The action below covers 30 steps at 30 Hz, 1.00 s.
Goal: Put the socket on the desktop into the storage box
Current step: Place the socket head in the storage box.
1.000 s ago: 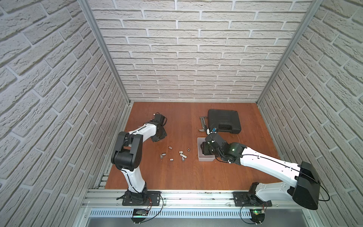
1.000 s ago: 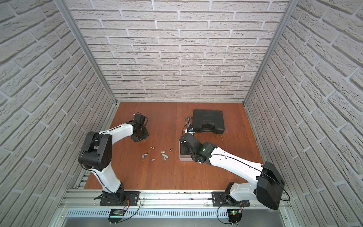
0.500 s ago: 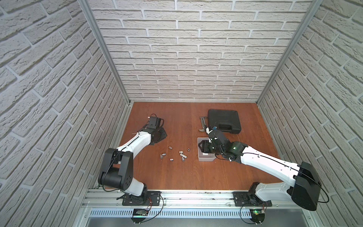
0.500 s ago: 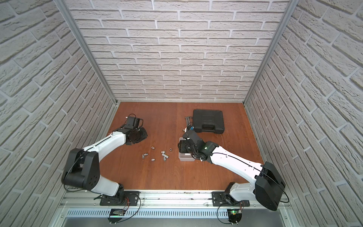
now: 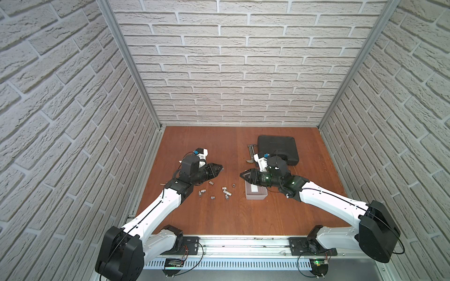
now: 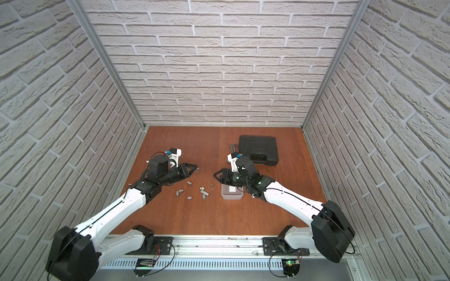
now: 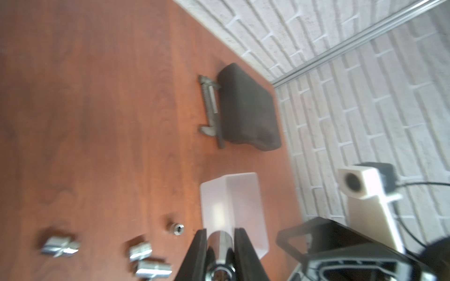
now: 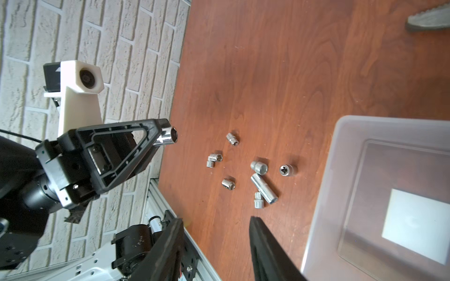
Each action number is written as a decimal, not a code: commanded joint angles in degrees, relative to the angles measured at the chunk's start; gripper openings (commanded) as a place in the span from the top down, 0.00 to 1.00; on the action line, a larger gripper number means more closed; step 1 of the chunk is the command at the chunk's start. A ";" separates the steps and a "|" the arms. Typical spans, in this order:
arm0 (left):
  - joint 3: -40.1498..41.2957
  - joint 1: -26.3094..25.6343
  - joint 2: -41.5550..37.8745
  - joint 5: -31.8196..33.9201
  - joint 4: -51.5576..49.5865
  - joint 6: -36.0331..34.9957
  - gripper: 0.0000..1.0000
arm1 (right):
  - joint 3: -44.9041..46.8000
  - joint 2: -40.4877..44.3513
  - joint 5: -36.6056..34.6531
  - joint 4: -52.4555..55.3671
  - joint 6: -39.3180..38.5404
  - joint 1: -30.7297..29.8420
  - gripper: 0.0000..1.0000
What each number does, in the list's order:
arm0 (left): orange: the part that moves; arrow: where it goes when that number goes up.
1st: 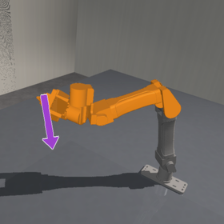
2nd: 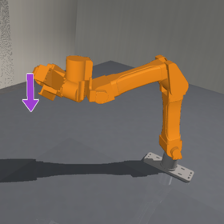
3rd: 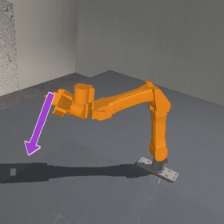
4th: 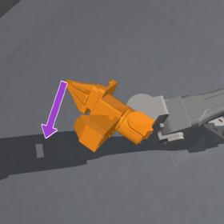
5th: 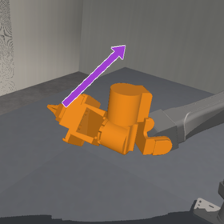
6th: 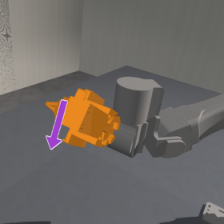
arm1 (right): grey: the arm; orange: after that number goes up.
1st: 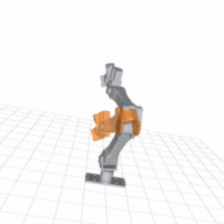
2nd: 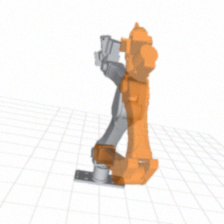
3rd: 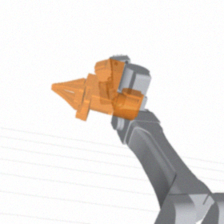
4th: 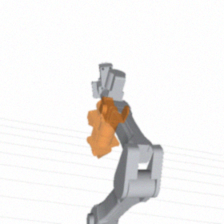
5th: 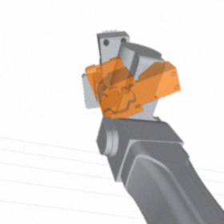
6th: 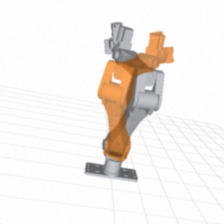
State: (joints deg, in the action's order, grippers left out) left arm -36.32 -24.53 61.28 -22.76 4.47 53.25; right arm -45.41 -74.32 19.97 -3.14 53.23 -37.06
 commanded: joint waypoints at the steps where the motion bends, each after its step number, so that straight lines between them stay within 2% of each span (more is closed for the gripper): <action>1: 2.41 -1.84 0.24 -1.13 12.81 4.86 1.00 | 0.89 1.76 2.67 -5.14 1.67 0.94 0.53; 8: 3.93 -5.78 2.01 -5.54 27.49 6.73 1.00 | 6.05 5.72 7.46 -12.44 7.98 6.09 0.55; 12: 2.82 -7.13 3.12 -8.15 30.38 6.90 1.00 | 7.23 6.86 8.74 -13.64 9.53 7.99 0.55; 18: 0.85 -9.92 4.48 -6.55 27.53 5.07 1.00 | 7.49 8.85 7.35 -9.62 8.63 9.82 0.56; 21: -1.98 -12.63 6.41 -3.28 21.29 1.54 1.00 | 5.75 11.17 3.55 -0.32 5.29 10.81 0.57; 23: -4.34 -15.00 8.80 -0.83 17.37 -0.85 1.00 | 4.09 12.64 0.30 7.25 2.64 11.75 0.57; 30: -11.68 -20.58 20.43 5.87 11.19 -3.55 1.00 | 4.38 16.85 -6.18 19.25 0.54 15.71 0.57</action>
State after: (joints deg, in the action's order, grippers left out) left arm -45.28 -43.57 78.52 -21.04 19.00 52.86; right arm -40.34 -59.18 18.44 9.19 55.94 -22.46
